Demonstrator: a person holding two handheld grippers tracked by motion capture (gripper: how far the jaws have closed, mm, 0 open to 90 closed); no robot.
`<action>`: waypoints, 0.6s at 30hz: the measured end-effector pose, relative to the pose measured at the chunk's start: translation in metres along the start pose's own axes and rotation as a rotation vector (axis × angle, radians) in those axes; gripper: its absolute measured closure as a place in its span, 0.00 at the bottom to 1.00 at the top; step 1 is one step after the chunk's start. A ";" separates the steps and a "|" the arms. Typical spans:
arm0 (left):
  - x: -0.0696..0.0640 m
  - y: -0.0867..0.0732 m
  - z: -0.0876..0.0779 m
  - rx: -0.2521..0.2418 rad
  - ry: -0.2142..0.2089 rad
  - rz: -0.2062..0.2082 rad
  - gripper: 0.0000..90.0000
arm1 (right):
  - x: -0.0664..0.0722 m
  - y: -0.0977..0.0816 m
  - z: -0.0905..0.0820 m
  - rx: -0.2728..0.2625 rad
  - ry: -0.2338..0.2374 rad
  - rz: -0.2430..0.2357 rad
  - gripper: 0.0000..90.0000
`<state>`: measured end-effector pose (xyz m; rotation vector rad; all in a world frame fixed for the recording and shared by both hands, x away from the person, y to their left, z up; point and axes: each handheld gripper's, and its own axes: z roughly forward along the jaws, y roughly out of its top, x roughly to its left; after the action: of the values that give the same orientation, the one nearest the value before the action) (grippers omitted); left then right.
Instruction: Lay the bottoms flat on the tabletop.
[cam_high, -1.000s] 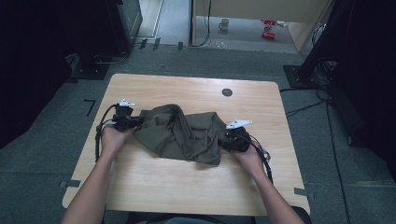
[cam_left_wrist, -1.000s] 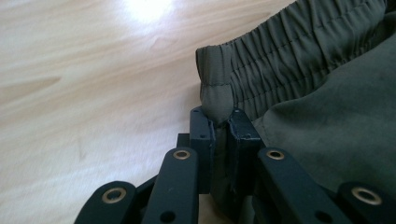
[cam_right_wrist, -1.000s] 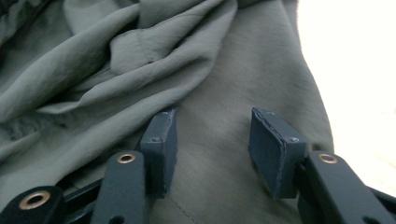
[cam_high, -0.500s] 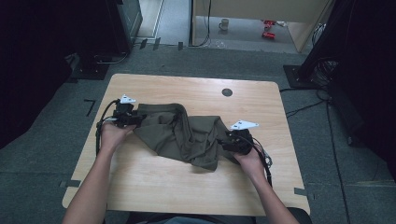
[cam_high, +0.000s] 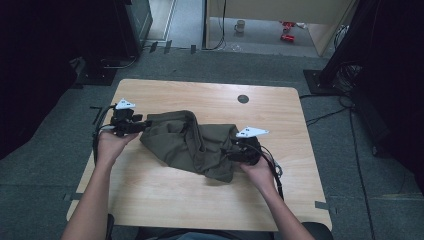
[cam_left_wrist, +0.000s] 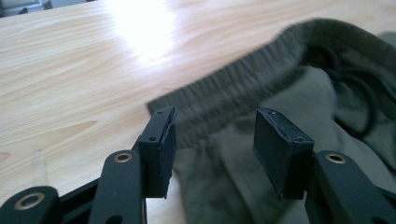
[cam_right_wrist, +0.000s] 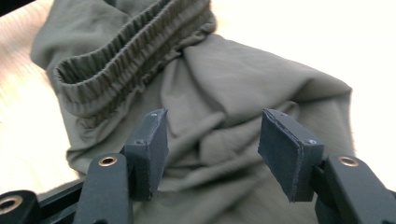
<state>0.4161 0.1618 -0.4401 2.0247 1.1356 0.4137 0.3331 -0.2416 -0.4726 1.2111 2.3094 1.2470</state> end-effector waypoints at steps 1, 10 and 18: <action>-0.006 -0.002 -0.002 -0.013 -0.025 -0.011 0.57 | 0.004 0.001 0.003 0.002 0.010 0.002 0.47; -0.033 -0.010 -0.008 -0.041 -0.087 0.014 0.59 | 0.024 0.001 0.013 0.020 0.050 -0.018 0.47; -0.052 -0.018 -0.010 -0.094 -0.137 0.045 0.59 | 0.045 -0.003 0.021 0.026 0.104 -0.060 0.47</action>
<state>0.3711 0.1288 -0.4425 1.9677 0.9715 0.3395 0.3145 -0.1958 -0.4803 1.1003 2.4239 1.2917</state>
